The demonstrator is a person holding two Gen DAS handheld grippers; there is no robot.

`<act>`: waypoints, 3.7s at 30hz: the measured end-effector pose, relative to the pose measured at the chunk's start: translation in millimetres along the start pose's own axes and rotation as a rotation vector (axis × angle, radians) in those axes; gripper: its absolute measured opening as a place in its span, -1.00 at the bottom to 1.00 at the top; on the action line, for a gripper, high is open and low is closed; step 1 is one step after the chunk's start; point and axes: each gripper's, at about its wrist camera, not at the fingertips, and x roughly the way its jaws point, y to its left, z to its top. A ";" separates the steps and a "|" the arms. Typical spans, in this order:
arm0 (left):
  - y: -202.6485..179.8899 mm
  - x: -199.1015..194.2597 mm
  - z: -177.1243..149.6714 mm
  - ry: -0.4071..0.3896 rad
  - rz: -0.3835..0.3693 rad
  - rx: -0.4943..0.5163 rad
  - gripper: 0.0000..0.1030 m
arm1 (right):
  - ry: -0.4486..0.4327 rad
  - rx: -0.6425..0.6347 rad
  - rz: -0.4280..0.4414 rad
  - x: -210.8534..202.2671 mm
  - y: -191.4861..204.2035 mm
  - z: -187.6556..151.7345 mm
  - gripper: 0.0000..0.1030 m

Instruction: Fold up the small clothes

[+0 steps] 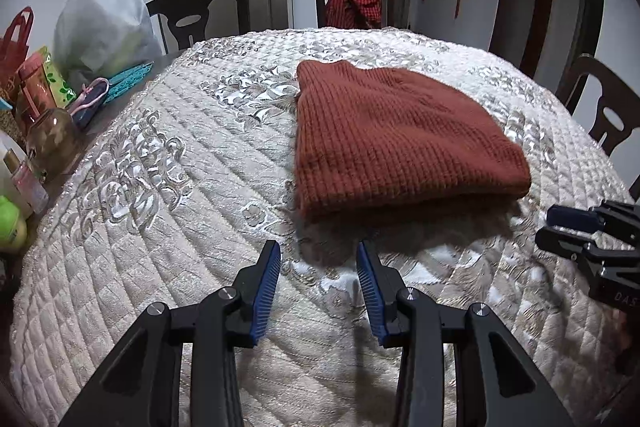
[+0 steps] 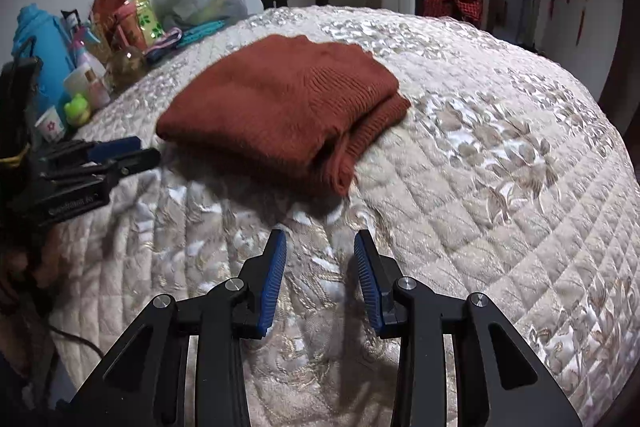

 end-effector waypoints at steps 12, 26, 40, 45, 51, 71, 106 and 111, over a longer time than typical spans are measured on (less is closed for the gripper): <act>-1.6 9.0 -3.1 0.055 0.005 0.020 0.03 | 0.029 -0.050 -0.066 5.5 10.0 -1.4 -0.10; 0.6 11.5 -3.4 0.068 0.020 0.003 0.35 | 0.029 -0.048 -0.071 5.8 8.7 -1.1 -0.08; 2.4 12.0 -3.8 0.069 0.017 -0.003 0.39 | 0.029 -0.048 -0.072 5.6 9.1 -0.9 -0.08; 2.8 12.0 -3.8 0.069 0.017 -0.002 0.39 | 0.029 -0.048 -0.072 5.6 9.0 -0.9 -0.08; 2.3 12.0 -3.7 0.069 0.016 -0.003 0.39 | 0.029 -0.048 -0.072 5.7 9.1 -1.0 -0.08; 2.1 11.8 -4.3 0.070 0.015 -0.016 0.40 | 0.029 -0.048 -0.071 6.1 9.2 -1.1 -0.08; 0.8 11.9 -4.9 0.073 0.011 -0.016 0.48 | 0.029 -0.047 -0.070 6.4 9.5 -1.1 -0.08; 1.3 11.7 -4.8 0.073 0.009 -0.017 0.50 | 0.029 -0.047 -0.071 6.4 9.4 -1.1 -0.08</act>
